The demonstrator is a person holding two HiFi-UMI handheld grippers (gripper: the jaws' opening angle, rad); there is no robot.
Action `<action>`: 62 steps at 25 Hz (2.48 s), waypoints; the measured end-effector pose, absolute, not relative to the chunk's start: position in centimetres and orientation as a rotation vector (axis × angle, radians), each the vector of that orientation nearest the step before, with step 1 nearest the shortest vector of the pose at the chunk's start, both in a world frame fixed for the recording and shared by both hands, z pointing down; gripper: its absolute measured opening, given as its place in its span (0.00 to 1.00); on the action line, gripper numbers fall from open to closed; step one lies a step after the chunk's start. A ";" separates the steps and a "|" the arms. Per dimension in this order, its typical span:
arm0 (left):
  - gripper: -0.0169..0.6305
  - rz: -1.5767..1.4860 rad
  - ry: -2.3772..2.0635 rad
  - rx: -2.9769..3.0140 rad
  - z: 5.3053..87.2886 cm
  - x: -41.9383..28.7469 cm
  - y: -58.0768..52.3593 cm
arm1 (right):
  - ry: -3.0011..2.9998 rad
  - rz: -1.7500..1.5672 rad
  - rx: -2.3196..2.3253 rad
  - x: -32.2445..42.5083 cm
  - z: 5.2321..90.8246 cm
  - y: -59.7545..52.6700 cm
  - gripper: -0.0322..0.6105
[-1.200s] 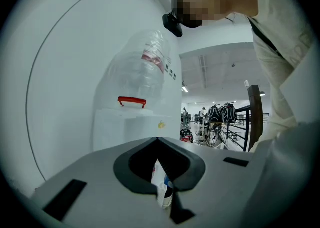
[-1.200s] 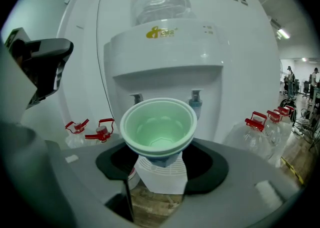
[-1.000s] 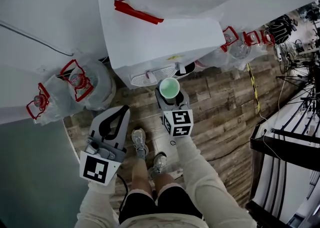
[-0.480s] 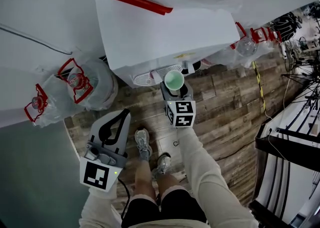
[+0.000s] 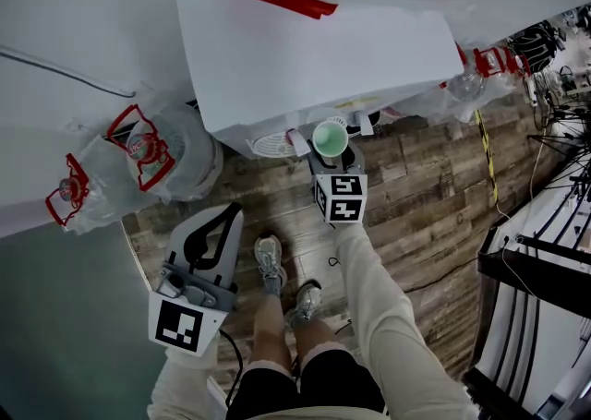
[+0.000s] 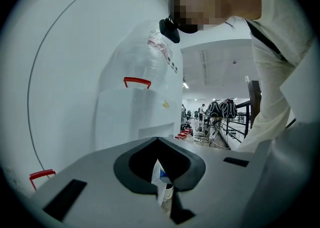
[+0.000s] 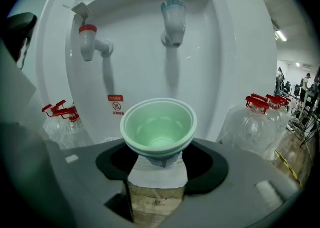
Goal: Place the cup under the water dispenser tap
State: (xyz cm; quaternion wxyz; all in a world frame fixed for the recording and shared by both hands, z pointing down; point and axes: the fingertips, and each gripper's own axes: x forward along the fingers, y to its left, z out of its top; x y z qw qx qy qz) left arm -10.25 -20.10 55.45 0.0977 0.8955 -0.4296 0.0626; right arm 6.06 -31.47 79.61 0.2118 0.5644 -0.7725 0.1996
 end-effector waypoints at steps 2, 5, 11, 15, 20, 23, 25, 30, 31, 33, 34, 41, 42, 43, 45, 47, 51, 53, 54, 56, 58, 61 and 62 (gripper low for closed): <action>0.04 0.189 -1.273 2.649 55.6 -10.3 -20.2 | -2.136 0.558 1.566 6.2 80.0 -31.8 0.48; 0.04 0.196 -1.270 2.647 56.0 -10.5 -20.2 | -2.120 0.576 1.577 6.5 80.5 -32.3 0.48; 0.04 0.213 -1.269 2.636 56.5 -11.0 -20.2 | -2.097 0.598 1.573 6.8 81.4 -32.7 0.48; 0.04 0.223 -1.270 2.625 57.1 -11.3 -20.2 | -2.088 0.606 1.568 6.9 82.0 -32.9 0.48; 0.04 0.228 -1.277 2.618 57.5 -11.7 -20.3 | -2.096 0.632 1.593 7.1 82.1 -33.4 0.48; 0.04 0.231 -1.273 2.622 57.6 -11.7 -20.3 | -2.097 0.638 1.590 7.1 82.1 -33.7 0.48; 0.04 0.234 -1.269 2.622 57.6 -11.7 -20.4 | -2.098 0.639 1.583 7.0 82.1 -33.8 0.48; 0.04 0.227 -1.260 2.617 57.6 -11.6 -20.4 | -2.085 0.606 1.554 6.8 82.3 -33.6 0.50; 0.04 0.227 -1.260 2.618 57.6 -11.6 -20.4 | -2.087 0.609 1.542 6.7 82.4 -33.6 0.50; 0.04 0.230 -1.258 2.619 57.6 -11.6 -20.4 | -2.097 0.615 1.527 6.5 82.3 -33.5 0.53; 0.04 0.232 -1.257 2.619 57.6 -11.6 -20.4 | -2.104 0.618 1.524 6.5 82.2 -33.5 0.53; 0.04 0.232 -1.246 2.636 57.3 -11.0 -20.3 | -2.163 0.628 1.543 6.6 80.9 -33.2 0.59; 0.04 0.233 -1.243 2.639 57.2 -10.9 -20.3 | -2.173 0.623 1.545 6.7 80.6 -33.1 0.60; 0.04 0.232 -1.241 2.642 57.1 -10.7 -20.3 | -2.182 0.615 1.546 6.7 80.3 -33.0 0.60; 0.04 0.225 -1.237 2.647 56.9 -10.3 -20.3 | -2.198 0.598 1.549 6.8 79.6 -32.8 0.61; 0.04 0.220 -1.231 2.654 56.6 -9.9 -20.2 | -2.215 0.585 1.548 6.9 78.8 -32.5 0.61; 0.04 0.218 -1.220 2.671 56.0 -9.1 -20.1 | -2.253 0.568 1.550 7.0 77.0 -31.9 0.61; 0.04 0.212 -1.215 2.679 55.7 -8.6 -20.0 | -2.277 0.556 1.544 7.0 75.9 -31.6 0.61; 0.04 0.209 -1.212 2.682 55.4 -8.4 -20.0 | -2.290 0.550 1.539 6.9 75.3 -31.4 0.61; 0.04 0.207 -1.205 2.690 55.0 -7.9 -19.9 | -2.316 0.539 1.529 6.8 74.1 -30.8 0.61; 0.04 0.208 -1.197 2.698 54.5 -7.5 -19.8 | -2.344 0.531 1.512 6.6 72.9 -30.1 0.60; 0.04 0.197 -1.194 2.706 53.6 -6.9 -19.8 | -2.371 0.503 1.505 6.7 70.9 -29.2 0.45; 0.04 0.193 -1.195 2.709 53.2 -6.7 -19.8 | -2.372 0.488 1.516 6.9 70.2 -28.9 0.36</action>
